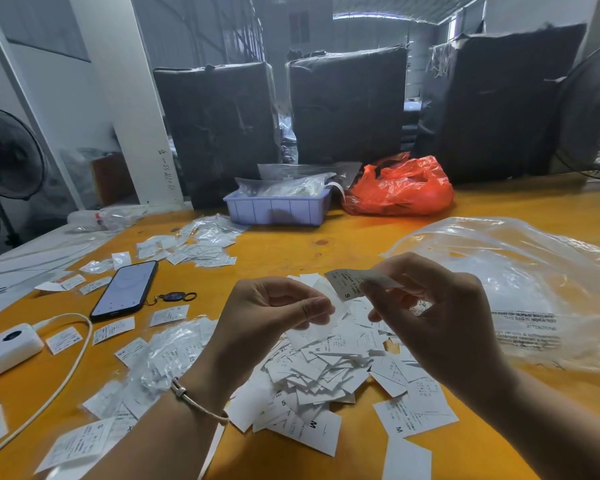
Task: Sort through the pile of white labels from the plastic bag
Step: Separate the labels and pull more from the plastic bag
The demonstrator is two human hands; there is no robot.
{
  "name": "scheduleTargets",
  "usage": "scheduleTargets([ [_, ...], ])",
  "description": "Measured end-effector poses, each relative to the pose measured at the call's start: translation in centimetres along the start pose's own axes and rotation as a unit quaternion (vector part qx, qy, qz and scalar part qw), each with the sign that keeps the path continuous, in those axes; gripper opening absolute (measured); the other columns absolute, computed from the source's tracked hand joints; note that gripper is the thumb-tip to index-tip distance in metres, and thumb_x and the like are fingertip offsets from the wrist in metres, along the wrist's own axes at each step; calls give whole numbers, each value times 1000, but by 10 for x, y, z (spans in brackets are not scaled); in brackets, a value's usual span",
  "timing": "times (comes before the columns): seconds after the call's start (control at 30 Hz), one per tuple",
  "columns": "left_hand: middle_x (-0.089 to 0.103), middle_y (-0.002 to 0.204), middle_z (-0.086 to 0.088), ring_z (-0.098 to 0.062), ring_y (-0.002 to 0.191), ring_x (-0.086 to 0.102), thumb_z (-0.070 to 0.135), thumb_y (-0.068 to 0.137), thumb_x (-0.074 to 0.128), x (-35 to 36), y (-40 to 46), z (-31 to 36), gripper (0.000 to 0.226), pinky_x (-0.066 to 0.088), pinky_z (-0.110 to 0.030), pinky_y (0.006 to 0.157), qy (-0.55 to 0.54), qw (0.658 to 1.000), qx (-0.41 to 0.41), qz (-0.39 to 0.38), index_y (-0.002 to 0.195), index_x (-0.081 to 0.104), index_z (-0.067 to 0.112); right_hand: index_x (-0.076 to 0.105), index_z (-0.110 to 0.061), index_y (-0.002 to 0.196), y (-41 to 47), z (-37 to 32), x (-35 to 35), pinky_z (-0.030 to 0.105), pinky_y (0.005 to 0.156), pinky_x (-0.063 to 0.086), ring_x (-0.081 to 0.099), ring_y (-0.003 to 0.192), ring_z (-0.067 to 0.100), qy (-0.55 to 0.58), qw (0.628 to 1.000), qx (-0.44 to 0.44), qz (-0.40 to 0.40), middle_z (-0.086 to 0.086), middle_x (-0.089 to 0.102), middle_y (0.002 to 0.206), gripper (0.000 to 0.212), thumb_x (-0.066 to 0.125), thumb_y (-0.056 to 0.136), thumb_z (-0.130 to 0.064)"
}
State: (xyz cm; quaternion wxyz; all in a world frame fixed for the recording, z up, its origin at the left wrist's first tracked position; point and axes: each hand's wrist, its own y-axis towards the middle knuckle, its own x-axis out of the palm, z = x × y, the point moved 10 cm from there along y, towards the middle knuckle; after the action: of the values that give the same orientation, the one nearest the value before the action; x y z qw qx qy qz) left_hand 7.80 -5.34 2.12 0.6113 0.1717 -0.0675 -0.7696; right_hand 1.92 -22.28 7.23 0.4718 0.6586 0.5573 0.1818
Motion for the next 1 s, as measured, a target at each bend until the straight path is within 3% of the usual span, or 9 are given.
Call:
scheduleTargets([
  [0.13, 77, 80, -9, -16, 72, 73, 24, 75, 77, 1, 1, -2, 22, 54, -19, 61, 2, 1000, -10, -8, 86, 78, 4, 68, -10, 81, 1, 1, 2, 18, 51, 50, 66, 58, 5, 6, 1000, 0, -18, -9, 67, 64, 5, 69, 84, -14],
  [0.43, 78, 84, -8, -22, 76, 75, 28, 72, 78, 8, 0, -5, 21, 55, -20, 62, 0, 999, -30, -36, 83, 78, 10, 71, -8, 73, 0, 22, 9, 38, 49, 47, 61, 56, 18, 14, 995, 80, -65, 1, 67, 64, 11, 70, 81, -1],
  [0.63, 78, 83, -7, -20, 75, 74, 30, 69, 78, 15, 0, -11, 21, 55, -20, 62, 10, 997, -49, -52, 83, 77, 14, 73, -17, 80, -4, 35, 29, 31, 49, 46, 56, 56, 14, -6, 979, 127, -157, -2, 65, 66, 3, 70, 81, -16],
  [0.73, 78, 84, -6, -19, 75, 75, 31, 70, 76, 12, 0, -11, 22, 55, -19, 62, 2, 998, -57, -39, 83, 77, 13, 71, -20, 95, 1, 35, 13, 32, 51, 51, 60, 59, 14, 23, 989, 124, -82, -3, 67, 74, 17, 73, 80, -13],
  [0.83, 78, 85, -7, -18, 75, 74, 31, 70, 76, 11, 1, -12, 23, 55, -19, 61, -14, 997, -66, -28, 82, 76, 12, 72, -22, 93, 5, 31, 0, 28, 50, 51, 63, 58, 16, 39, 993, 112, -25, -4, 70, 73, 24, 74, 78, -2],
  [1.0, 76, 83, -11, -16, 72, 70, 28, 67, 78, 8, 0, -14, 19, 54, -22, 62, -50, 996, -74, -3, 78, 78, 13, 75, -26, 87, -3, 33, 14, 19, 50, 51, 67, 60, 9, 36, 989, 128, -58, -16, 71, 72, 23, 75, 78, -4],
])
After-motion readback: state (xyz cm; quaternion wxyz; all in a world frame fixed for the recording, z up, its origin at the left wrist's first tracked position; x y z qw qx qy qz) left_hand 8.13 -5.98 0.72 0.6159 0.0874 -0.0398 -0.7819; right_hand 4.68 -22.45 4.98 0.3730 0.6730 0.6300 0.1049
